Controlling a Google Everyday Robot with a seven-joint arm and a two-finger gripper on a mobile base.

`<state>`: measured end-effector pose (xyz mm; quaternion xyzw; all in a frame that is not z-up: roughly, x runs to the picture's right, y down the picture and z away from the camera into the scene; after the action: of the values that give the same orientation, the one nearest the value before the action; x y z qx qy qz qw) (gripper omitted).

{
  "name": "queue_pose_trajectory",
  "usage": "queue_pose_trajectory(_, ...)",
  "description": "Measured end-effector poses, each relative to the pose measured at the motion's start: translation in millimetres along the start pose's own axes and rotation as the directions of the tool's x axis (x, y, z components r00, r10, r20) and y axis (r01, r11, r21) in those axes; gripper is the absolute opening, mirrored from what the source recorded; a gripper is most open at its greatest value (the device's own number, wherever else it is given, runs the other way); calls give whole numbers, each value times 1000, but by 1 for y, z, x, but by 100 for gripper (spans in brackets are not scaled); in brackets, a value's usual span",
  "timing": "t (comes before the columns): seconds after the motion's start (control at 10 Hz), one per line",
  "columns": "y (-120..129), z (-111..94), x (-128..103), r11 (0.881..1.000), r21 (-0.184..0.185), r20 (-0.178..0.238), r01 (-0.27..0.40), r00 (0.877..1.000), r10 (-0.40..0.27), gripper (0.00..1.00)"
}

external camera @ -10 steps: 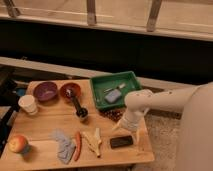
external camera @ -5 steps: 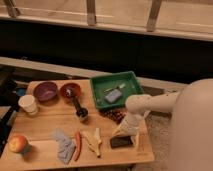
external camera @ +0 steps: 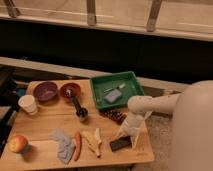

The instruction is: Place eraser in tray

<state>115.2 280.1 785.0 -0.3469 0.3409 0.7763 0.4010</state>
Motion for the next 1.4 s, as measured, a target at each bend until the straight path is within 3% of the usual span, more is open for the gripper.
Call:
queue_pose_trajectory(0.4, 13, -21, 8, 997, -58, 26, 46, 999, -44, 2)
queue_pose_trajectory(0.7, 23, -44, 4, 994, -86, 74, 64, 996, -58, 0)
queue_pose_trajectory(1.0, 41, -105, -24, 993, -97, 201, 68, 978, -47, 0)
queue_pose_trajectory(1.2, 53, -166, -40, 989, -136, 309, 55, 951, -10, 0)
queue_pose_trajectory(1.4, 54, -171, -40, 989, -137, 317, 53, 949, -7, 0)
